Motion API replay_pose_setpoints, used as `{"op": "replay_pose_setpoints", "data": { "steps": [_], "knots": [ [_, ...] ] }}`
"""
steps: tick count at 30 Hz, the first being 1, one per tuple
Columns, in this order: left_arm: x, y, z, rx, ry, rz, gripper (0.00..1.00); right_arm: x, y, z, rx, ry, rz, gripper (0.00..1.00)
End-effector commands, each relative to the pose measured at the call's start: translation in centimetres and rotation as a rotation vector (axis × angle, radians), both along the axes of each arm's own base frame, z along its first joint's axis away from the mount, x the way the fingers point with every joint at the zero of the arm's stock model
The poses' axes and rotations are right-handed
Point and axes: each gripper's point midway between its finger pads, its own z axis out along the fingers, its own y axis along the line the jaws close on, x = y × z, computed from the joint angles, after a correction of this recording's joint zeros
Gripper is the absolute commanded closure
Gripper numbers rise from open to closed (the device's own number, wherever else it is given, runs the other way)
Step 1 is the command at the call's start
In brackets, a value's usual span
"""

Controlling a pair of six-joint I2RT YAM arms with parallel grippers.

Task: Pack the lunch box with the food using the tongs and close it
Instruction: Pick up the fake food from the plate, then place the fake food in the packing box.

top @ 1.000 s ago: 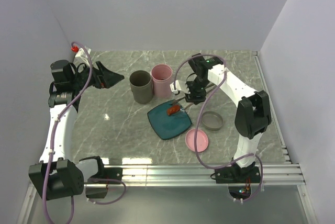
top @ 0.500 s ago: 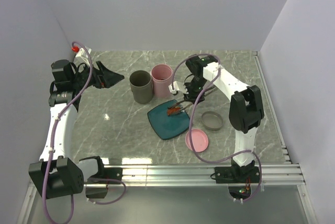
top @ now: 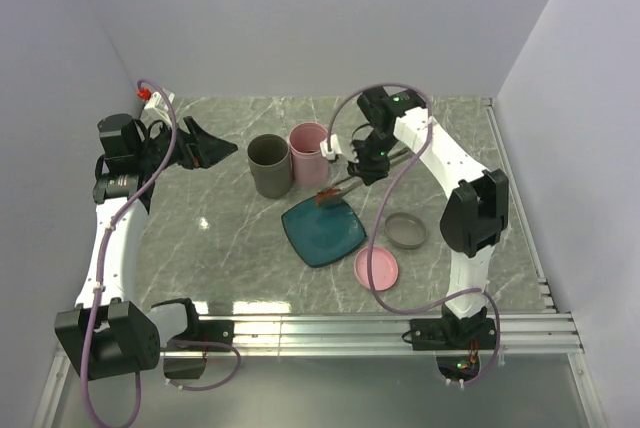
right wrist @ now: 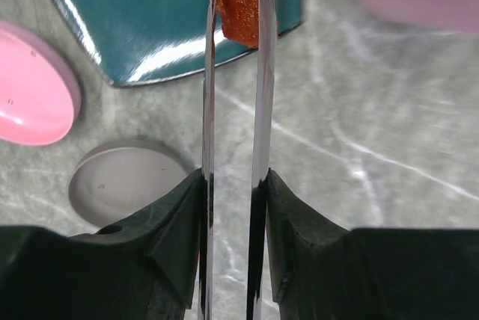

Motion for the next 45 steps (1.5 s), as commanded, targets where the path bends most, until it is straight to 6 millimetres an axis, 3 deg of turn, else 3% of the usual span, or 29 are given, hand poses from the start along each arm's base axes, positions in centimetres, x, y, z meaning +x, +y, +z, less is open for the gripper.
{"op": "replay_pose_setpoints", "data": {
  "steps": [1, 9, 14, 20, 29, 45],
  "knots": [
    [-0.4, -0.1, 1.6, 0.014, -0.074, -0.017, 0.01, -1.4, 1.5, 6.7, 0.131, -0.059, -0.019, 0.7],
    [-0.5, -0.2, 2.0, 0.013, -0.088, -0.027, 0.0, 0.8, 7.4, 15.9, 0.418, -0.18, -0.135, 0.74],
    [-0.4, -0.3, 1.9, 0.006, -0.089, -0.027, 0.01, 2.6, 11.2, 18.6, 0.551, -0.268, -0.199, 0.75],
    [-0.4, -0.4, 1.8, -0.008, -0.084, -0.026, 0.01, 3.6, 14.4, 17.5, 0.593, -0.255, -0.222, 0.75],
    [-0.4, -0.3, 1.8, -0.002, -0.089, -0.018, 0.01, 6.3, 16.3, 14.0, 0.597, -0.214, -0.274, 0.75],
    [-0.3, 0.0, 1.5, 0.018, -0.091, -0.011, 0.0, 5.3, 15.3, 8.3, 0.51, -0.138, -0.29, 0.73]
  ]
}}
